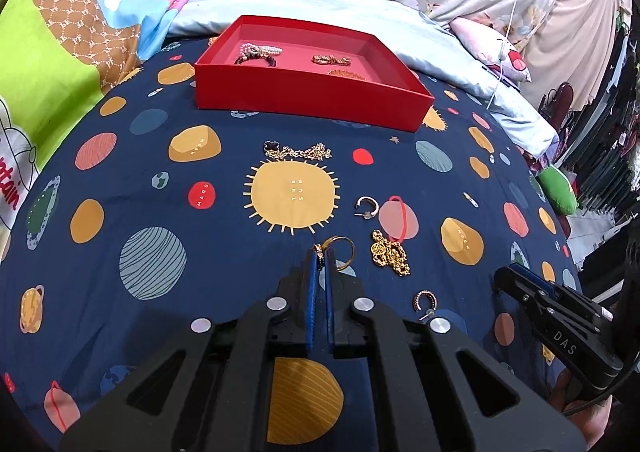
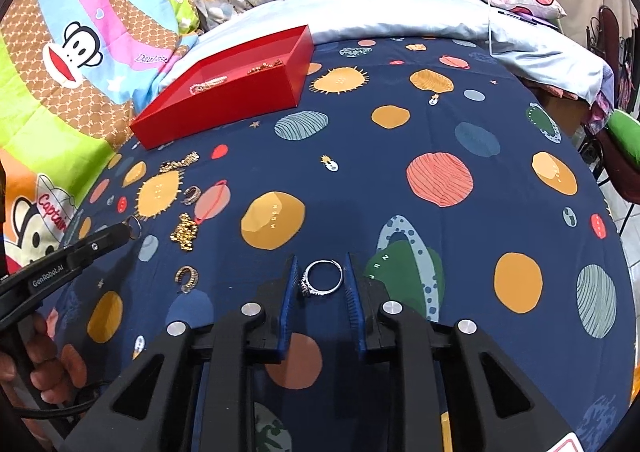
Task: Organize jewelry
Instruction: 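Carry both rings over the red tray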
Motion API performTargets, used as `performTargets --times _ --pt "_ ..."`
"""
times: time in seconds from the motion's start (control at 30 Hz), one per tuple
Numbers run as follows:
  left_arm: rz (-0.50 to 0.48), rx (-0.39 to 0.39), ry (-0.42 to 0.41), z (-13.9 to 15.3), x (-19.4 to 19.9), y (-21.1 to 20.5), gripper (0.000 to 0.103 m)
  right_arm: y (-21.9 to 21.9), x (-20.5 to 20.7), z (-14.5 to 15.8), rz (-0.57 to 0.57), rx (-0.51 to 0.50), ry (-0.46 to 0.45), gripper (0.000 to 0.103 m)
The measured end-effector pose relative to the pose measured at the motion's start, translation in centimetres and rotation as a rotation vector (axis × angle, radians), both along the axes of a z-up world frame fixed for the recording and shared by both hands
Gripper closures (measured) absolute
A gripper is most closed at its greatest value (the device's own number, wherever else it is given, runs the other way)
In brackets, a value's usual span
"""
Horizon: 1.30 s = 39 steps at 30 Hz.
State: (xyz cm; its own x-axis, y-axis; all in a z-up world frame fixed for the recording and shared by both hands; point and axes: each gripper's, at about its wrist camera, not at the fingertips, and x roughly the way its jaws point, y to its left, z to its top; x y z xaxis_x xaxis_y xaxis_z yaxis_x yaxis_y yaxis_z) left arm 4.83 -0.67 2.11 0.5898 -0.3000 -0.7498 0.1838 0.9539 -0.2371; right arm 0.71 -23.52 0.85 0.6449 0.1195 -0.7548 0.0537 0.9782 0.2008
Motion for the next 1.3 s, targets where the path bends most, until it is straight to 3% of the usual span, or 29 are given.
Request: performTargets --times 0.3,0.47,0.77,1.03,1.3 --pt "0.014 -0.006 -0.031 1.7 0.7 1.1 0.1 0.8 1.4 3.0 0.043 0.041 -0.062 0.081" --pt "0.03 -0.002 -0.082 3.9 2.4 2.0 0.1 1.3 4.7 5.3 0.084 0.068 -0.113 0.081" --pt "0.053 0.038 -0.198 7.8 8.8 2.8 0.1 3.7 13.4 8.4 0.16 0.052 -0.197 0.081" --pt "0.059 0.049 -0.176 6.4 16.1 2.2 0.1 5.6 20.0 6.0 0.189 0.043 -0.149 0.081" --pt "0.062 0.064 -0.121 3.2 19.0 1.7 0.1 6.3 22.4 3.5 0.196 0.028 -0.102 0.081"
